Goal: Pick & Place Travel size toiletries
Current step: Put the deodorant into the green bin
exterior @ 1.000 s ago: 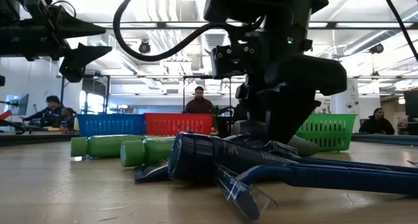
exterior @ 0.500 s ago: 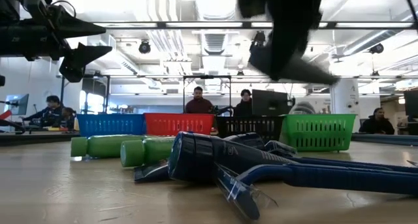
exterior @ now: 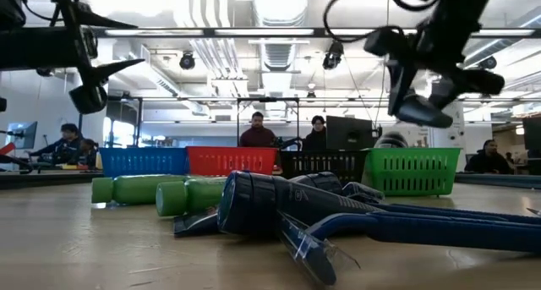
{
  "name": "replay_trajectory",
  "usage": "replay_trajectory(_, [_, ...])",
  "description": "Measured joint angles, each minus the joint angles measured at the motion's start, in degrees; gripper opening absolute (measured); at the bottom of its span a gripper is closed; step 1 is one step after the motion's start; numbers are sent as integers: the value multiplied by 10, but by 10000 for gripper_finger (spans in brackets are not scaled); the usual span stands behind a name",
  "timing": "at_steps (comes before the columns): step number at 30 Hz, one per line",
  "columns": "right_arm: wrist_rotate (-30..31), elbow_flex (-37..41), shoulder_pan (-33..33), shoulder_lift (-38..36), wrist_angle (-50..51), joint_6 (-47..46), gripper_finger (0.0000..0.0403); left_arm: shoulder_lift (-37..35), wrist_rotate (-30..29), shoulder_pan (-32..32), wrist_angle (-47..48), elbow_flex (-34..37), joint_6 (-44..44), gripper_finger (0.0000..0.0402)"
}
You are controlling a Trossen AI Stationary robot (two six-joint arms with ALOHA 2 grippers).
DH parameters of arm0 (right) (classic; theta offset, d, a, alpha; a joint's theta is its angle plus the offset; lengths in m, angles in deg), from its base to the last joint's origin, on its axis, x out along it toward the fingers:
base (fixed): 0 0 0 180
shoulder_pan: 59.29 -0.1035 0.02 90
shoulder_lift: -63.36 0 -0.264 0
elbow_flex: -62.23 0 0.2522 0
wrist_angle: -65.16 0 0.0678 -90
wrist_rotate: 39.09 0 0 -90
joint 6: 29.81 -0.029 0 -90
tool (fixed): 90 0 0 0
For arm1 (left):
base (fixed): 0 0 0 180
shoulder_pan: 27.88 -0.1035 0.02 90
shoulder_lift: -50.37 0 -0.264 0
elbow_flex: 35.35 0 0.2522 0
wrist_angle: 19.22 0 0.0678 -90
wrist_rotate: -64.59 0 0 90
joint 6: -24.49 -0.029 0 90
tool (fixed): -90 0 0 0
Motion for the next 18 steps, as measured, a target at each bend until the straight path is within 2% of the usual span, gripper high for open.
replay_trajectory(6, [-5, 38, 17, 0, -29, -28, 217, 1, -60, 0, -13, 0, 48, 234])
replay_trajectory(8, [-6, 38, 23, 3, -32, -24, 218, 1, -64, 0, -34, 0, 60, 234])
replay_trajectory(10, [-8, 39, 30, 9, -40, -11, 223, 1, -54, 0, -72, -2, 32, 234])
replay_trajectory(18, [-43, 39, 40, 70, -111, 24, 271, 35, 4, 0, -72, -79, -167, 234])
